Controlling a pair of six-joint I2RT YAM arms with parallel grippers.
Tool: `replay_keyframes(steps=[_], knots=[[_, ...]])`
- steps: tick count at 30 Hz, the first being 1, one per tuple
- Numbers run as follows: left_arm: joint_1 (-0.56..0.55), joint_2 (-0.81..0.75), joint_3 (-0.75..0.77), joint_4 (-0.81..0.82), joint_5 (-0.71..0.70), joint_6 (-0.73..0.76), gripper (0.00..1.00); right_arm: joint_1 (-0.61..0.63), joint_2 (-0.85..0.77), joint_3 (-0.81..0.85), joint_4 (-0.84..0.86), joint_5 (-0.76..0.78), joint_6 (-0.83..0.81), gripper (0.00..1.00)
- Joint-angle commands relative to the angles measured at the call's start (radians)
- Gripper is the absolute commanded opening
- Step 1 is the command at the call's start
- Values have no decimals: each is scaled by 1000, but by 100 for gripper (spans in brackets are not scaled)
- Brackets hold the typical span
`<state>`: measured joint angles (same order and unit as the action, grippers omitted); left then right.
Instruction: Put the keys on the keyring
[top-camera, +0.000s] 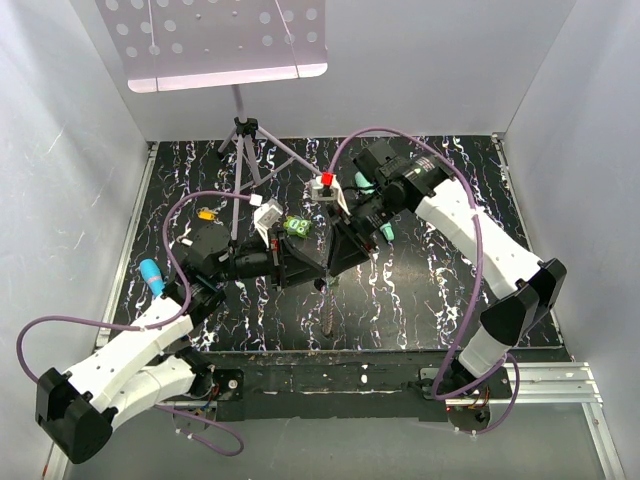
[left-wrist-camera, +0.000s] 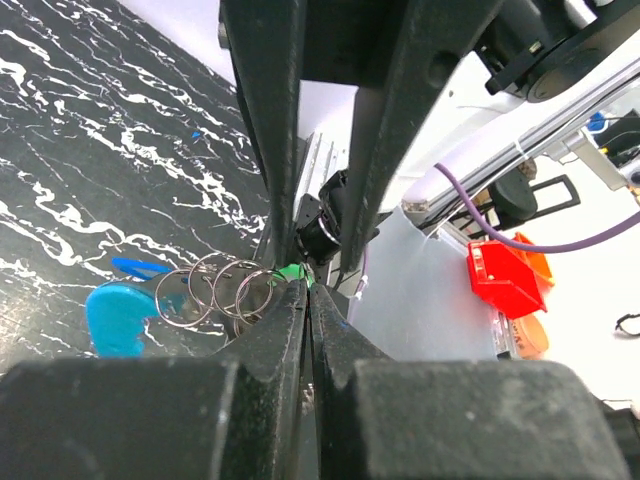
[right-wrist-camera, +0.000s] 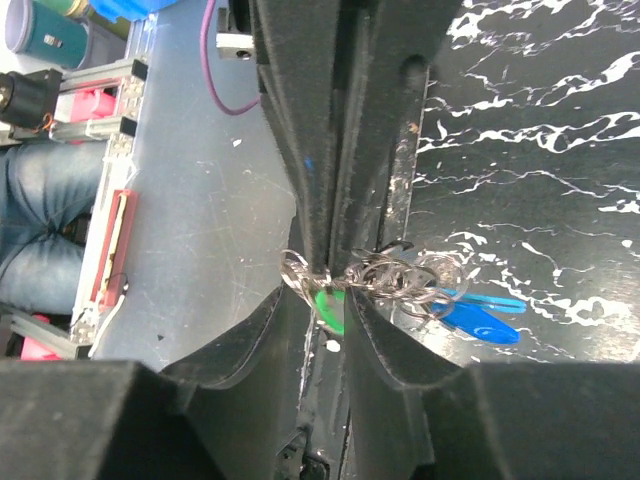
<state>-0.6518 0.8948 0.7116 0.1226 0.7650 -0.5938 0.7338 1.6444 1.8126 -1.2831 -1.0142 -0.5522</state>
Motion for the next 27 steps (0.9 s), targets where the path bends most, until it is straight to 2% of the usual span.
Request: replay_keyframes(steps=[1,7,14,23,27], knots=[[-5,-48,-37,175,-52,-80,0,-33,-41,62,7,-23,12,38],[-3,-65,-86,308,-124,-158,0,-65,-63,83,10,-27,17,43],[-5,-71,-173,538,-219,-273,0,-79,-77,93,25,-34,37,46],[-17,-71,-228,675,-308,-294,0,-97,-87,50,143,-32,179,49],[-48,-68,-271,776,-400,-293,0,-97,-90,34,192,-70,242,49]])
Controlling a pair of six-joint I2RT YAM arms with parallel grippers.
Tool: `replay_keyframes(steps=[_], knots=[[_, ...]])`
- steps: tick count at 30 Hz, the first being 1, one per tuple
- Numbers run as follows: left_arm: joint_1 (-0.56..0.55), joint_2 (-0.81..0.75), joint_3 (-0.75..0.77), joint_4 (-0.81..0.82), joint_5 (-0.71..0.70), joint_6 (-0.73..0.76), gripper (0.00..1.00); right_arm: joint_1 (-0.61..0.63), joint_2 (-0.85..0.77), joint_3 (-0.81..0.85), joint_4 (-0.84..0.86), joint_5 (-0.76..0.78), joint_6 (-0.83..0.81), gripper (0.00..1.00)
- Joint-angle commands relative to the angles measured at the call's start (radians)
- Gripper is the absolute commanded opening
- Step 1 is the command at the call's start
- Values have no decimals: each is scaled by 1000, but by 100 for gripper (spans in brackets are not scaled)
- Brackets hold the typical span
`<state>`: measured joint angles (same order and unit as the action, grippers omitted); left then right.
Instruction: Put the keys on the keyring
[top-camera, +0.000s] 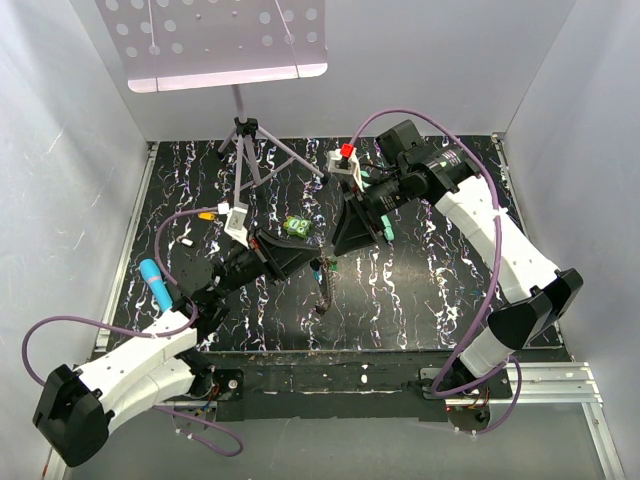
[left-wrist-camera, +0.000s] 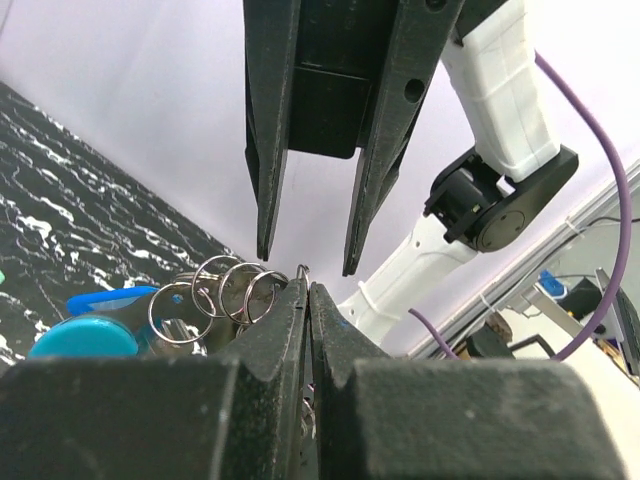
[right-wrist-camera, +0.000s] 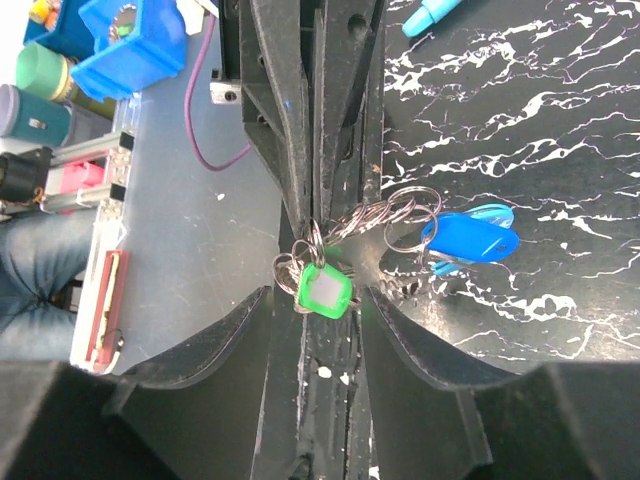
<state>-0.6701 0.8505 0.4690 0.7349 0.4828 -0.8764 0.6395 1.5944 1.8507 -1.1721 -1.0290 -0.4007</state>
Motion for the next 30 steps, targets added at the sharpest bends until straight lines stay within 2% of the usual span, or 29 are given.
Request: replay_keyframes(steps=[1,6,12,26,30], knots=[[-40,-18,-42,196,-145,-4,0,-3,-40,4,89,-60,105,49],[-85,25,-84,339,-239,28,0,-12,-45,1,140,-68,178,48],[-95,65,-105,461,-274,70,0,-26,-53,-47,186,-82,224,43],[-102,104,-99,508,-265,86,0,-26,-40,-53,230,-137,284,39],[-103,111,-96,514,-260,83,0,-26,-33,-51,241,-147,292,26]])
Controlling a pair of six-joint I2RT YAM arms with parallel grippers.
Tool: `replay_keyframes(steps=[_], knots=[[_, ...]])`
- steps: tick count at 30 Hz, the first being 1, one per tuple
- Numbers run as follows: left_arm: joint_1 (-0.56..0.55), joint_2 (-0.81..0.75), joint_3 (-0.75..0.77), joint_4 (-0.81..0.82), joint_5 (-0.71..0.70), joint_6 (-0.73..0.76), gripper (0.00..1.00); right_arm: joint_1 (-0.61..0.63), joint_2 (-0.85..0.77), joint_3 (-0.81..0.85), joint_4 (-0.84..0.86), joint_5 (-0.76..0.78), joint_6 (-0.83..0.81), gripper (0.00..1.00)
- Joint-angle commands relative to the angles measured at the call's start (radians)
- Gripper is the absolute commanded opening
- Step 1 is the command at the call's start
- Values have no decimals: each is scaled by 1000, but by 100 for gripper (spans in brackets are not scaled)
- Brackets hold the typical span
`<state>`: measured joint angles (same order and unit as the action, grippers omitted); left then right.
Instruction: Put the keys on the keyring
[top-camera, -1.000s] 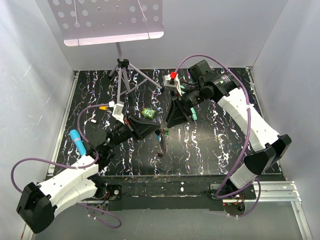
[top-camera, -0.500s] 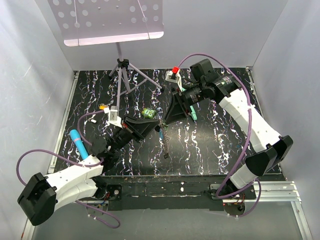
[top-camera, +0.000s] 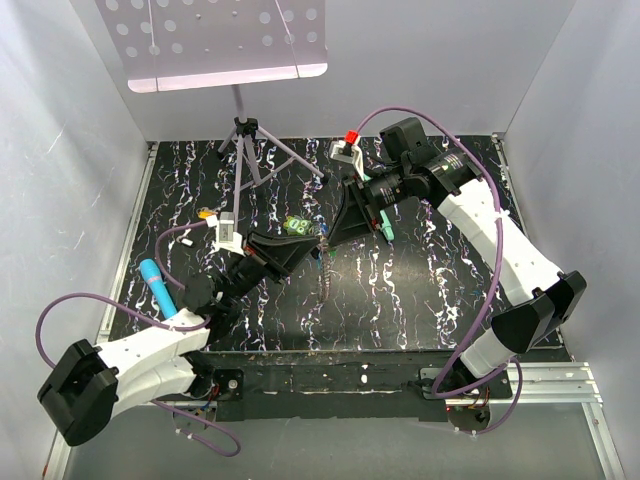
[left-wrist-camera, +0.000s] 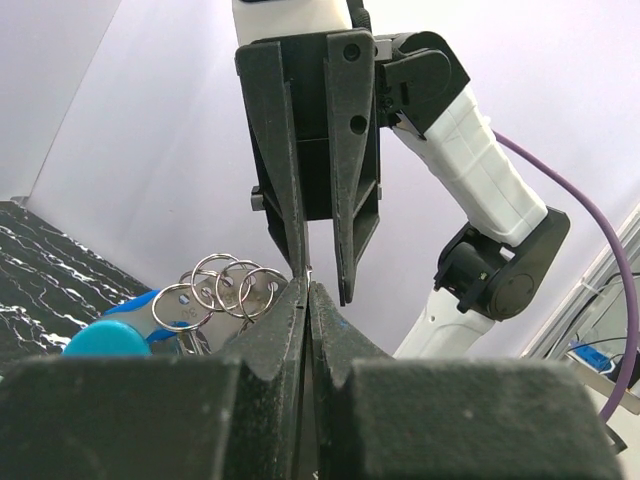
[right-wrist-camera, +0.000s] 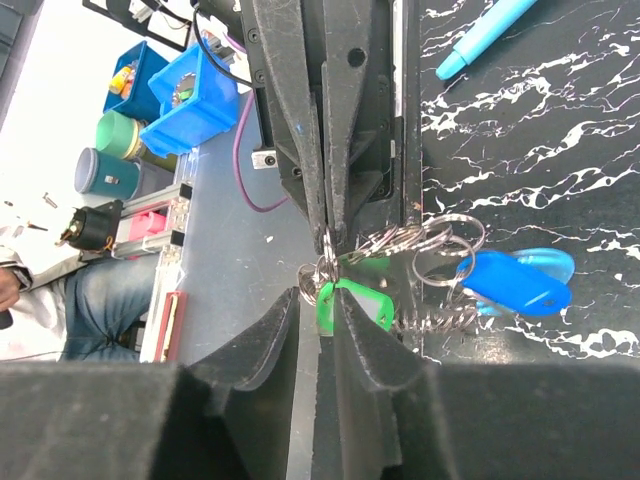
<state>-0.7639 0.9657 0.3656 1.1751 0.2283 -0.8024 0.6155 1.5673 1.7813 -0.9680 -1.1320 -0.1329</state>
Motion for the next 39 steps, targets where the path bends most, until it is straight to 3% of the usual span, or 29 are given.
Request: replay_keyframes(steps=[1,5,10,29,39], knots=[[-9,-2,7,72,-4,8,0,-2,-6,14,40,-43,27,22],[-9,2,6,80,-4,8,0,-2,-7,0,54,-48,35,8],[-9,2,4,97,0,9,0,-2,-7,-16,64,-45,44,1],[-9,5,1,126,11,5,0,30,0,-56,77,-23,49,2],[-9,-1,-16,129,26,3,0,-23,-35,50,-72,-49,-145,31]])
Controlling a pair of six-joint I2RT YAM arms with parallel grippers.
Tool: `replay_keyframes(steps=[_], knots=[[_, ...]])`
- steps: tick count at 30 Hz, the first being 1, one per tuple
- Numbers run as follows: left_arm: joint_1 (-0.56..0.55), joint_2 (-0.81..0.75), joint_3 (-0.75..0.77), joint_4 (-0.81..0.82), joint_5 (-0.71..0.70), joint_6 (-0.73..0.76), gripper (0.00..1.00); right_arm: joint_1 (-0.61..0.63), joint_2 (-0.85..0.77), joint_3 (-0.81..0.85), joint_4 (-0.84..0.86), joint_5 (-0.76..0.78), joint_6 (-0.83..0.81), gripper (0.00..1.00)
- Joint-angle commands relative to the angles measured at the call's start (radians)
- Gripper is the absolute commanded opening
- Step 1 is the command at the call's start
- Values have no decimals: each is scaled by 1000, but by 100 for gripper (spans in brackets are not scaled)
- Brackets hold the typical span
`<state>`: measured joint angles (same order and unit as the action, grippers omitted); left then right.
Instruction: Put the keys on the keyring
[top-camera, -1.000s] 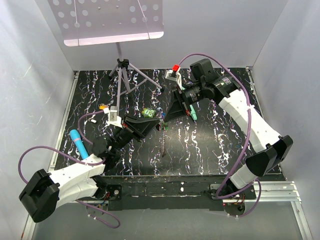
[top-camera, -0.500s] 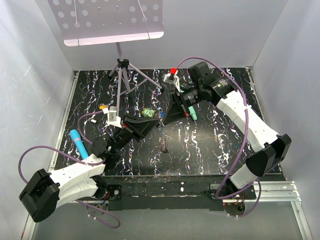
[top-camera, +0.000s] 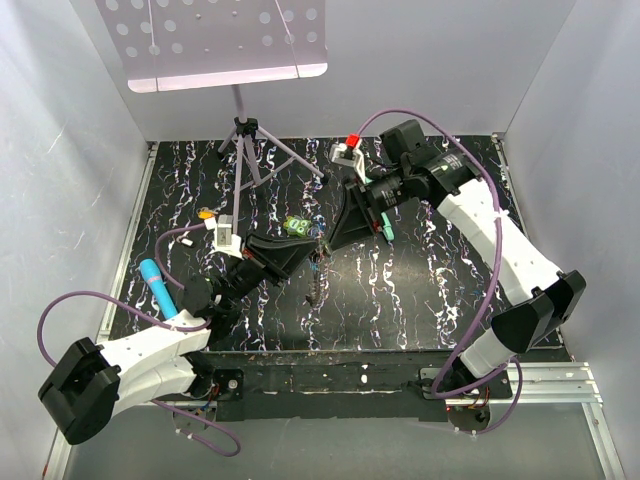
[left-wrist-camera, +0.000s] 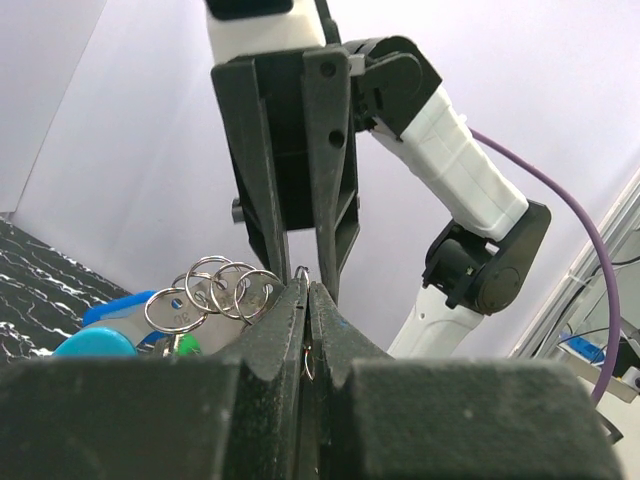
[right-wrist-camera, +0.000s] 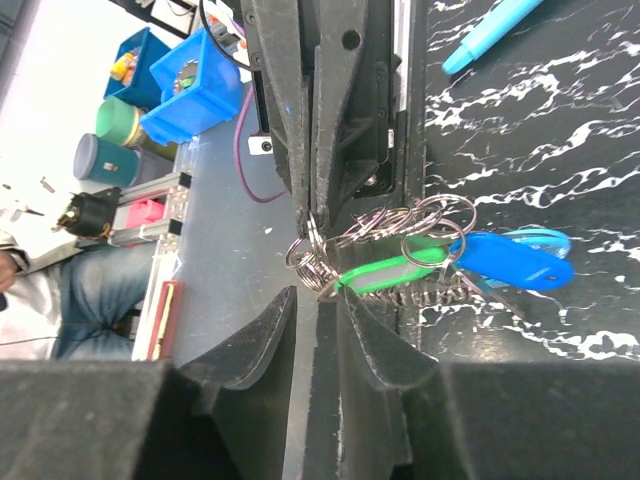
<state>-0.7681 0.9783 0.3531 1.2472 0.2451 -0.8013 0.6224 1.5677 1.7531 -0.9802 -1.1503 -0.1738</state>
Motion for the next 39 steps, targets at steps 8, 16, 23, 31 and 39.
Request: replay_keyframes(steps=[8,16,23,31,39], knots=[[-7,-7,9,61,28,-6,0,-36,12,117,-71,-55,-128,39],[-5,-7,14,60,25,-4,0,2,17,94,-41,-46,-101,40],[-5,-3,15,64,22,-6,0,36,35,94,-31,-25,-89,38],[-5,-1,14,66,19,-6,0,43,32,85,-20,-20,-79,8],[-5,-19,20,-10,35,-9,0,46,29,94,-52,3,-115,1]])
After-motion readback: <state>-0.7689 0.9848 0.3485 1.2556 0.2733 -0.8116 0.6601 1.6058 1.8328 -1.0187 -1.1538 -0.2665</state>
